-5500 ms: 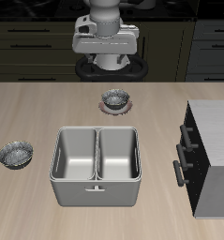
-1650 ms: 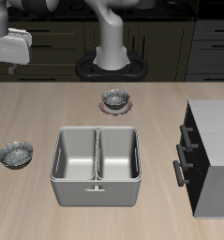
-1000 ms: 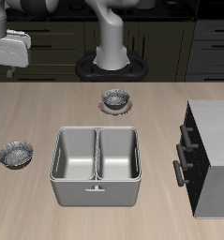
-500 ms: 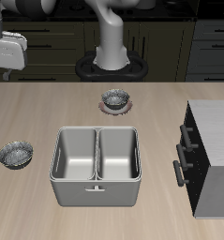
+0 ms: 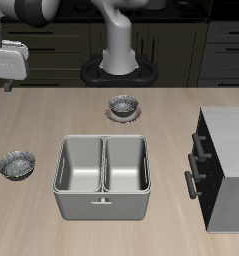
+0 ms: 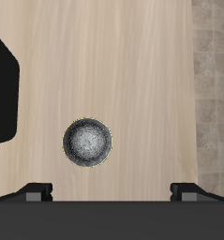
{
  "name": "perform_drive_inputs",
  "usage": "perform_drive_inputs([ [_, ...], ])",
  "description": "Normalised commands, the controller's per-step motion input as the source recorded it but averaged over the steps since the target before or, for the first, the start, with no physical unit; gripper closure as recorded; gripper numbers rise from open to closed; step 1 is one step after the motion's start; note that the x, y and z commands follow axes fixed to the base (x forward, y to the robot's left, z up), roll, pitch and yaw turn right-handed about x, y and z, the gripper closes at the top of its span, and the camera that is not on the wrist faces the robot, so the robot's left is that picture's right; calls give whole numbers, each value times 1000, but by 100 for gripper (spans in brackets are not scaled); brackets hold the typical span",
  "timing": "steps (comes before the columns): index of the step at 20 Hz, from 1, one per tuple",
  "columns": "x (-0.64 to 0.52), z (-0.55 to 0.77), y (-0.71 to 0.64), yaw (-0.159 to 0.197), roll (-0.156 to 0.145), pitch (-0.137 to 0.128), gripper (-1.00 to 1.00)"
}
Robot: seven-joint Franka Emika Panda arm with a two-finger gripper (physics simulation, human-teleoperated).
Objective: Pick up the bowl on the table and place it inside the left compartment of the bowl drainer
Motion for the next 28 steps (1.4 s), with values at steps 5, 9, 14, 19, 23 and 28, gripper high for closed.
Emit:
perform_drive_inputs([
  [5, 37, -198, -179, -12, -14, 11, -100],
  [9, -22, -151, -110, -12, 8, -5, -100],
  [14, -8, -250, -80, -20, 12, 3, -100],
  [19, 38, -439, -189, -24, -2, 41, -100],
  [23, 1, -392, -174, -20, -1, 31, -100],
  [28, -2, -231, 21, -3, 14, 10, -100],
])
